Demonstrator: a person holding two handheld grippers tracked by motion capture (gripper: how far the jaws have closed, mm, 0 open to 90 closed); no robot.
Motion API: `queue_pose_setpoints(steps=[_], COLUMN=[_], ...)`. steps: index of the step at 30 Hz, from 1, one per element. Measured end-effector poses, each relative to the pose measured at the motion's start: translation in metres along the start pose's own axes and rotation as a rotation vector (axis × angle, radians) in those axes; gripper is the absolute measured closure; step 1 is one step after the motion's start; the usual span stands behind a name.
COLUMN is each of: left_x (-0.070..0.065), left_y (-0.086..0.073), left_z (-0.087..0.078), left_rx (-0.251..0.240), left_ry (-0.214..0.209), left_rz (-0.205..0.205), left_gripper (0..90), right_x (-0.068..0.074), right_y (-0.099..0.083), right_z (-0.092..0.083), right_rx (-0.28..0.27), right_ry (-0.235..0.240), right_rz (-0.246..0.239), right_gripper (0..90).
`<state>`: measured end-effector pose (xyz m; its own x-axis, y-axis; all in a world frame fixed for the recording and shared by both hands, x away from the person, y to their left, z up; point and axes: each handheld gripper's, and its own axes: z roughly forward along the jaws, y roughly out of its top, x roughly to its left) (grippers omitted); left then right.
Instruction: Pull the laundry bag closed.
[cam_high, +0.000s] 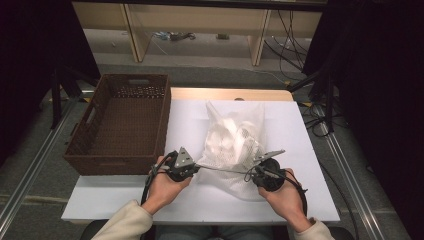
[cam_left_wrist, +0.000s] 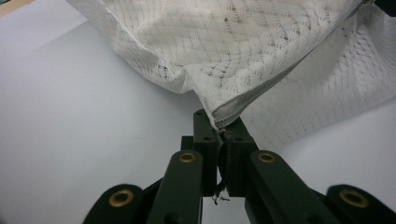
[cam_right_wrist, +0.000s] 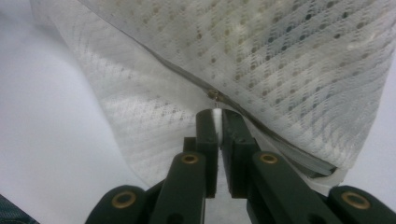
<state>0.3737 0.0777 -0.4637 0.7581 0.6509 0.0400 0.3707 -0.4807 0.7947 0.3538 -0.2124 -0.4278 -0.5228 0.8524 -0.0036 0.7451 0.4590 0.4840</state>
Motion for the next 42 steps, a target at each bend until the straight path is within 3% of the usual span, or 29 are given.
queue_pose_setpoints(steps=[1,6,13,14,17,19,23,26,28,41,42], left_x=[0.0008,0.0004,0.0001,-0.0005,0.0001,-0.0005,-0.0008,0.0001,-0.0007,-0.0007,0.0002], left_y=[0.0003,0.0001,0.0,-0.0002,0.0,-0.0001,0.0,0.0001,0.0,0.0,0.0002], left_z=[-0.0003,-0.0002,-0.0001,0.0002,-0.0002,0.0,-0.0004,-0.0002,-0.0004,-0.0003,-0.0012], left_rx=[0.002,0.002,0.0,0.0,0.002,0.003,0.007,0.002,0.008,0.008,0.021], left_ry=[0.002,0.002,0.001,0.001,0.002,0.002,0.006,0.002,0.006,0.006,0.004], left_rz=[0.013,0.004,0.003,-0.007,0.0,-0.005,-0.006,0.004,-0.004,-0.005,0.01], left_gripper=[85.4,85.3,85.4,85.4,85.3,85.4,85.3,85.3,85.3,85.4,85.4], right_x=[-0.0005,-0.0038,-0.0034,-0.0055,-0.0042,-0.0066,-0.0055,-0.0066,-0.0091,-0.0094,-0.0093], right_y=[0.0001,-0.0012,-0.0021,-0.0022,-0.0028,-0.0034,-0.0039,-0.0044,-0.0045,-0.006,-0.0061], right_z=[0.0005,-0.0009,-0.0025,-0.0013,-0.0018,-0.0023,-0.0031,-0.0033,-0.0025,-0.0031,-0.0032], right_rx=[-0.008,0.0,0.002,-0.01,-0.003,0.001,0.003,0.001,-0.007,0.0,-0.004], right_ry=[-0.003,-0.001,-0.009,-0.004,-0.006,-0.006,-0.008,-0.009,-0.007,-0.011,-0.01], right_rz=[0.003,-0.004,0.033,0.016,0.033,0.009,0.05,0.047,0.016,0.047,0.048], right_gripper=[87.0,87.0,86.9,86.9,86.9,86.9,86.9,86.9,86.9,86.9,86.9])
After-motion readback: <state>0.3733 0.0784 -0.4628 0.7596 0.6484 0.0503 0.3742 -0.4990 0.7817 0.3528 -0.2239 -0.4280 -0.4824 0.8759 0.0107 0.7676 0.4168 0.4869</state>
